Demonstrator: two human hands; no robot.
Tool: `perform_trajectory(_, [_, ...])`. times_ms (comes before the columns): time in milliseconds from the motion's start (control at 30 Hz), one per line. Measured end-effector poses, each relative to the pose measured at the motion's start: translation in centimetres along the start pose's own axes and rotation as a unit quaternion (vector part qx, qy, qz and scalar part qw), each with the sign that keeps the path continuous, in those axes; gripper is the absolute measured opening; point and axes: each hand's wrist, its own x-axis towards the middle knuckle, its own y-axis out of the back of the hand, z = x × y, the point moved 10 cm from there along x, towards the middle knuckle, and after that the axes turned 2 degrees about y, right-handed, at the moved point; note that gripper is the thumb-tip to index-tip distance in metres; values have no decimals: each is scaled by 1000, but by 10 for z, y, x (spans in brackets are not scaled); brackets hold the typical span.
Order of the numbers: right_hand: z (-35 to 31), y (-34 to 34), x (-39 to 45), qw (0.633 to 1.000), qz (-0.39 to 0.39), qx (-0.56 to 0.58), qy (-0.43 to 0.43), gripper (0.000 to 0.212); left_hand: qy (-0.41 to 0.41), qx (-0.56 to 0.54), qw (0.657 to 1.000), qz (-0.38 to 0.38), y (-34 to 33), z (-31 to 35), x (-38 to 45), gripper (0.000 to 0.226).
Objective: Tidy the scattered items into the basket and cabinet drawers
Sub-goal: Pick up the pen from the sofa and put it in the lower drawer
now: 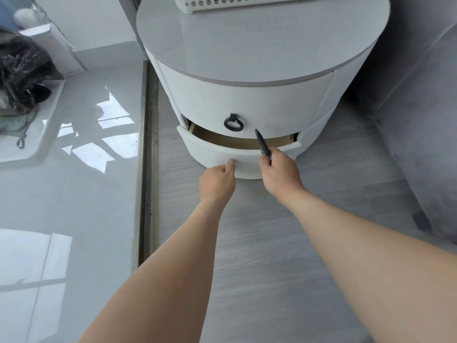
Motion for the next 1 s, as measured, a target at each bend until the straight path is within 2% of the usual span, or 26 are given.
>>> perform_trajectory(100, [-13,10,-15,997,45,-49,37,26,36,-76,994,68,21,-19,-14,37])
perform_trajectory(167, [-27,21,-26,989,108,-74,75,20,27,-110,979,169,53,-11,-31,17])
perform_trajectory(200, [-33,25,-29,984,132,-76,90,17,-10,-80,972,222,70,1,-40,15])
perform_trajectory(233, [-37,27,-31,982,143,-73,100,13,-73,-26,963,259,83,18,-48,27])
perform_trajectory(267, [-40,27,-29,982,143,-69,105,11,-153,49,951,264,86,38,-51,40])
perform_trajectory(333, [-40,21,-23,988,107,-63,87,12,-245,210,930,174,64,61,-46,56])
perform_trajectory(400, [-32,13,-19,995,53,-73,43,15,-254,318,912,55,37,64,-38,57])
perform_trajectory(433, [-29,11,-18,996,33,-85,26,17,-251,351,902,29,31,64,-35,54])
perform_trajectory(500, [-27,10,-19,993,4,-114,13,17,-256,385,886,31,36,70,-34,46])
perform_trajectory(633, [-30,17,-23,985,-15,-170,13,17,-257,357,895,68,53,66,-43,33])
perform_trajectory(733, [-36,10,-28,974,-40,-221,42,14,-283,355,889,59,49,60,-57,24])
perform_trajectory(833, [-38,6,-31,970,-52,-234,32,13,-282,366,886,46,48,59,-57,25])
perform_trajectory(933, [-42,6,-31,971,-49,-231,35,14,-258,330,906,61,52,58,-56,25])
perform_trajectory(1000, [-50,5,-26,974,-44,-217,57,8,-245,237,937,72,60,58,-57,38])
